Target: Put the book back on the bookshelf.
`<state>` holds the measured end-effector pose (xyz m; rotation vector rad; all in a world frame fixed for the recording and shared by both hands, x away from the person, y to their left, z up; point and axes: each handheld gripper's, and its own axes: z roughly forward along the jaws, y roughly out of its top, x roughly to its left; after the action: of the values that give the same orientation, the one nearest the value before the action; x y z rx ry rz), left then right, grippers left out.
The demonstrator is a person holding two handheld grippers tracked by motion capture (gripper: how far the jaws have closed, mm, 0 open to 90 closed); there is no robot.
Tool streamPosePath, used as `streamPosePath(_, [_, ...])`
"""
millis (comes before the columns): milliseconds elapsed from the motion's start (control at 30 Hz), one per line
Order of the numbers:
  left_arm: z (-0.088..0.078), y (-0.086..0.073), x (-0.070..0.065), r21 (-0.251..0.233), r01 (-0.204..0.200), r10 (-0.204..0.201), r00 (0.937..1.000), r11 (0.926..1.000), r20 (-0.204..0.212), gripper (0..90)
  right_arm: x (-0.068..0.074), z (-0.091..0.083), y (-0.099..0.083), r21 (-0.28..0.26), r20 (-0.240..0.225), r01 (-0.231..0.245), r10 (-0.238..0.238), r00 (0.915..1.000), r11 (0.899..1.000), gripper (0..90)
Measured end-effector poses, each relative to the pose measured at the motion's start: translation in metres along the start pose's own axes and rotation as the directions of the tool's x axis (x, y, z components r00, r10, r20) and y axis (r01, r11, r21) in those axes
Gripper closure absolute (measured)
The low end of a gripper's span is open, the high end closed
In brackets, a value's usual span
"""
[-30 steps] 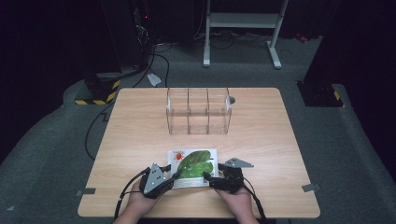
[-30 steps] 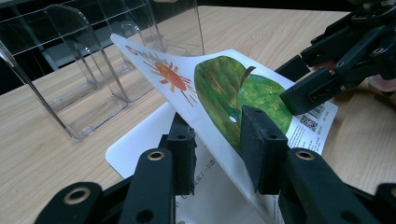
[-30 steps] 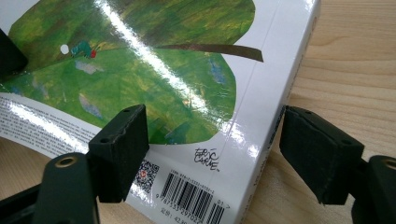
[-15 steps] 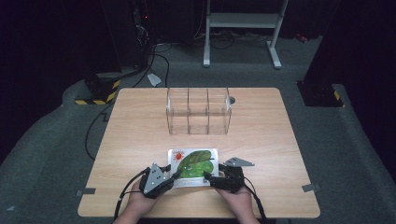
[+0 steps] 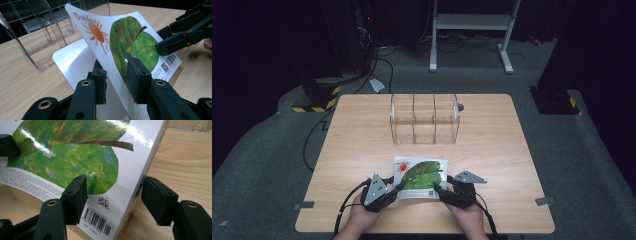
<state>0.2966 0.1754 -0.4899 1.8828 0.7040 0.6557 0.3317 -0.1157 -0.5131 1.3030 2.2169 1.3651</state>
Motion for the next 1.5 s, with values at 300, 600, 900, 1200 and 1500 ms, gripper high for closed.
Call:
streamPosePath(300, [0.0, 0.0, 0.0, -0.001, -0.004, 0.004, 1.0, 1.0, -0.001, 70.1, 0.001, -0.004, 0.0, -0.033, 0.023, 0.015, -0.014, 0.9996, 0.999, 41.0])
streamPosePath(600, [0.003, -0.001, -0.003, 0.022, -0.018, 0.018, 0.9998, 0.9996, -0.004, 70.9, 0.0, -0.013, 0.002, -0.084, 0.046, 0.012, -0.008, 0.9989, 0.996, 42.8])
streamPosePath(900, [0.007, -0.005, -0.002, 0.052, -0.005, 0.005, 1.0, 0.9986, 0.002, 72.0, -0.001, -0.02, 0.002, -0.114, 0.059, 0.024, -0.018, 0.9981, 0.993, 43.5])
streamPosePath(1200, [0.009, -0.008, -0.002, 0.075, -0.009, 0.009, 1.0, 0.9972, 0.004, 72.0, 0.002, -0.023, 0.001, -0.122, 0.068, 0.045, -0.037, 0.997, 0.992, 43.9])
streamPosePath(1500, [0.014, -0.011, -0.004, 0.096, -0.024, 0.024, 0.9997, 0.995, 0.008, 71.6, 0.003, -0.032, -0.001, -0.15, 0.078, 0.064, -0.052, 0.9956, 0.987, 44.6])
